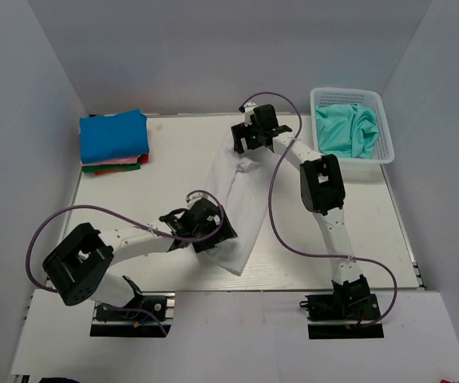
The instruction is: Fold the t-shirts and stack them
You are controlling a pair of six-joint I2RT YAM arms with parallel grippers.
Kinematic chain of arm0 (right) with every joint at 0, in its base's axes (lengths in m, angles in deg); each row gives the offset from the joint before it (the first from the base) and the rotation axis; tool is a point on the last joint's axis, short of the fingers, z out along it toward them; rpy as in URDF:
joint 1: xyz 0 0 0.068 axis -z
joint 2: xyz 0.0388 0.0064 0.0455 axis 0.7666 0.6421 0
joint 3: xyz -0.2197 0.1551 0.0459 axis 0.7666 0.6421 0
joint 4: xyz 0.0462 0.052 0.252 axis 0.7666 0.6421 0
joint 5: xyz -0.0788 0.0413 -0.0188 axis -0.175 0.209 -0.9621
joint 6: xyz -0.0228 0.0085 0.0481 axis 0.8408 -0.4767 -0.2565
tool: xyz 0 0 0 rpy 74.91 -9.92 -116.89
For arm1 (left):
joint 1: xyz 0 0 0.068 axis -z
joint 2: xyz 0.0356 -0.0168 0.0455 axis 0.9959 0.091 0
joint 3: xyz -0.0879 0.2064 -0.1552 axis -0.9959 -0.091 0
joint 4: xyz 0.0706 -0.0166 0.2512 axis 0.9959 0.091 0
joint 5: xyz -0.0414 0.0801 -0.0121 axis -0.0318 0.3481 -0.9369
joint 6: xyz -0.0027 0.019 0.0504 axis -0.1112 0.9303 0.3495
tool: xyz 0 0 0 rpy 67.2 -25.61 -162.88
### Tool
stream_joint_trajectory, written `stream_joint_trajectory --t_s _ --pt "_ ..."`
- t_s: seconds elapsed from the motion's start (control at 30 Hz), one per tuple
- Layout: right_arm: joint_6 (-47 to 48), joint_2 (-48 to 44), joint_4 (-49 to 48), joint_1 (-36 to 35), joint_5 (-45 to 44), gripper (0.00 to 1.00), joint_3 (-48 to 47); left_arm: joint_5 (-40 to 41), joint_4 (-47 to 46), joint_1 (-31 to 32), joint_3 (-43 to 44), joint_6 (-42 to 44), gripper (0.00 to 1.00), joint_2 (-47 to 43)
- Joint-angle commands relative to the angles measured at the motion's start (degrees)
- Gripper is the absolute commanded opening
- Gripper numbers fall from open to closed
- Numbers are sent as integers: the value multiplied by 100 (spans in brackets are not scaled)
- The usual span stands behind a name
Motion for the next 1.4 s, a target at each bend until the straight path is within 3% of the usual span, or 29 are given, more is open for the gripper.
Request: stream_joint_trajectory --t_s 0.0,0.1,0.3,0.43,0.53,0.63,0.77,0.93,1.1,1.27,1.37 --pt "196 -27 7 -77 543 90 -115 -183 1715 709 -443 -807 100 -28" --pt "152 -185 -99 -104 517 90 -141 124 1952 1360 -347 -1132 100 -180" --pt "108 -773 -64 -209 500 90 -492 1276 3718 2396 1576 -756 100 575" --pt "-216 -1204 199 -245 149 90 -203 2021 4483 2539 2368 -641 100 787" --pt "-663 -1617 410 -262 -71 90 567 2601 4538 2539 2502 -641 100 349" --pt "-1173 -1899 726 -271 -239 90 1182 3093 4170 2258 2116 -588 100 -553" --pt "-1561 -2110 929 -350 -204 90 1792 3640 3082 1741 1597 148 100 -1486" --pt "-1763 -1917 1095 -473 -467 90 1977 3466 2639 372 1526 1134 100 -1393" --pt "-1887 -1418 1474 -447 -950 90 1582 2360 1622 -711 1588 2047 100 -1077" --pt "-1852 -672 1886 -412 -1258 90 924 1000 1506 -1748 2026 2646 100 -130" --pt "-1712 -232 1966 -385 -1329 90 317 356 1383 -1873 2097 2988 100 145"
